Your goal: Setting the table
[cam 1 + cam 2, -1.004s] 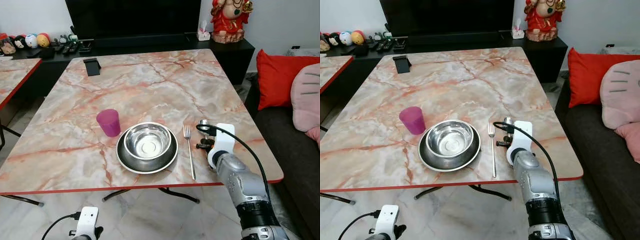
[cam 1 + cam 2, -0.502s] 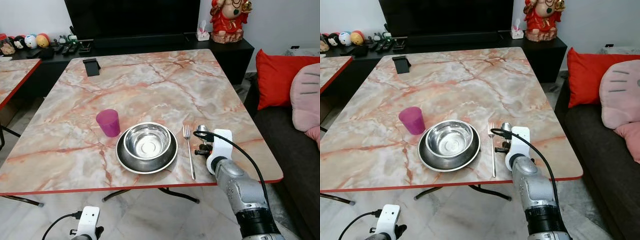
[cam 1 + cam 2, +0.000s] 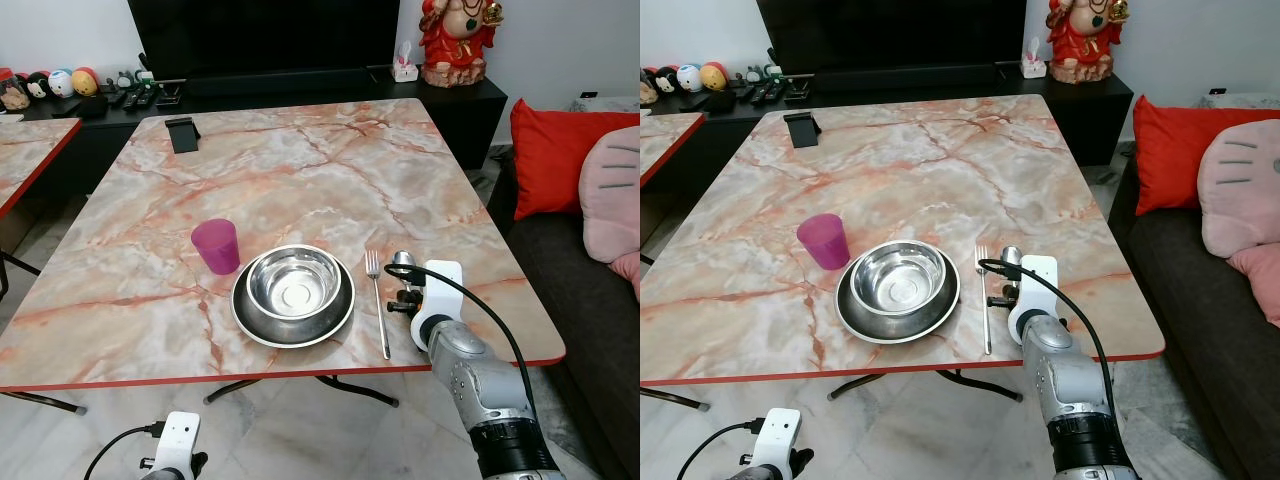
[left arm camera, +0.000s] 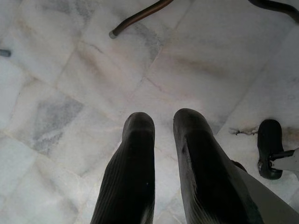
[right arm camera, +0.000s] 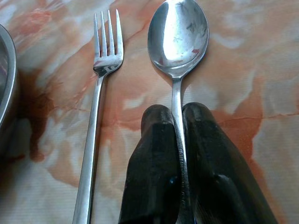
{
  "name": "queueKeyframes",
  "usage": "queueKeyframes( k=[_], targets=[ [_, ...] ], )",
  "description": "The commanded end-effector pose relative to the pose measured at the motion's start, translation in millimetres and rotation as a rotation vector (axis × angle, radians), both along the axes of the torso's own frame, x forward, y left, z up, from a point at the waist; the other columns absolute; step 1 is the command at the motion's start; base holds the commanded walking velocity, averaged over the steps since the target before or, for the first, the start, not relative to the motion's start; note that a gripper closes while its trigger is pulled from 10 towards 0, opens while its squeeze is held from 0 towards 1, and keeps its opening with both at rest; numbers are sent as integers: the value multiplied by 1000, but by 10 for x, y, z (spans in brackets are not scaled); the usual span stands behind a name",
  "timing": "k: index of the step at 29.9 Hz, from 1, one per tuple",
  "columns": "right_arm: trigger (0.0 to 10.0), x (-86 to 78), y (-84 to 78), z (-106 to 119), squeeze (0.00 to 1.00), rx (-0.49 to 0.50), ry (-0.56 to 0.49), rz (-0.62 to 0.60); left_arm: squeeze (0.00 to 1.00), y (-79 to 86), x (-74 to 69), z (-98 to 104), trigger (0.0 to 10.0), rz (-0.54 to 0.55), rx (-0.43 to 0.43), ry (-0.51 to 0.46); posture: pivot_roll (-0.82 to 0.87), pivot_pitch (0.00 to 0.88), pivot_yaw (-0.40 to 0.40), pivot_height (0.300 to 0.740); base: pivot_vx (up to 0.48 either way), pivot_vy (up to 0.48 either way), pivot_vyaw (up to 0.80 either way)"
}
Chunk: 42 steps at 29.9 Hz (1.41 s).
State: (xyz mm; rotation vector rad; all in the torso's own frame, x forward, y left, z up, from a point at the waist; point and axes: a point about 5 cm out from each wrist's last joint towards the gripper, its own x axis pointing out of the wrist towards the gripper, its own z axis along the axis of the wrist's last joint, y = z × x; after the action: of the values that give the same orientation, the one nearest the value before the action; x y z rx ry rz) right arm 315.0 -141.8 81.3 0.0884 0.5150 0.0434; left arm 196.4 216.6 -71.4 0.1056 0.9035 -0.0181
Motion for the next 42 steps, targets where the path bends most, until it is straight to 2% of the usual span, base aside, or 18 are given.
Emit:
queueKeyframes(
  k=[1, 13, 14, 20, 21, 22, 39, 40, 41, 42],
  targets=[
    [10000, -55, 44, -80, 0, 3, 38, 13, 0, 50, -53, -22, 10000, 9, 14, 30, -62, 0, 68, 740, 0, 0, 0],
    [10000, -57, 54, -71, 0, 7, 36, 23, 0, 88, -58, -14, 10000, 10, 17, 27, -63, 0, 67, 740, 0, 0, 0],
    [10000, -57, 56, -71, 39, 7, 35, 26, 0, 89, -59, -15, 10000, 10, 17, 27, -63, 0, 67, 740, 0, 0, 0],
    [10000, -56, 64, -66, 78, 6, 34, 29, 0, 81, -59, -16, 10000, 9, 18, 26, -60, 0, 67, 740, 0, 0, 0],
    [10000, -56, 65, -66, 114, 7, 34, 29, 0, 80, -58, -16, 10000, 9, 18, 26, -60, 0, 67, 740, 0, 0, 0],
    [10000, -53, 63, -66, 502, 7, 33, 28, 0, 67, -52, -16, 10000, 8, 18, 25, -60, 0, 68, 740, 0, 0, 0],
    [10000, -51, 40, -58, 478, 0, 31, 22, 0, 6, -32, -20, 10000, 1, 14, 21, -58, 0, 69, 740, 0, 0, 0],
    [10000, -49, 36, -59, 459, -2, 31, 20, 0, 9, -37, -22, 10000, 2, 14, 21, -58, 0, 69, 740, 0, 0, 0],
    [10000, -46, 27, -58, 369, -7, 30, 13, 0, 14, -45, -24, 10000, 2, 14, 22, -58, 0, 69, 740, 0, 0, 0],
    [10000, -45, 23, -58, 369, -9, 29, 10, 0, 17, -48, -25, 10000, 3, 15, 23, -58, 0, 69, 740, 0, 0, 0]
  ],
)
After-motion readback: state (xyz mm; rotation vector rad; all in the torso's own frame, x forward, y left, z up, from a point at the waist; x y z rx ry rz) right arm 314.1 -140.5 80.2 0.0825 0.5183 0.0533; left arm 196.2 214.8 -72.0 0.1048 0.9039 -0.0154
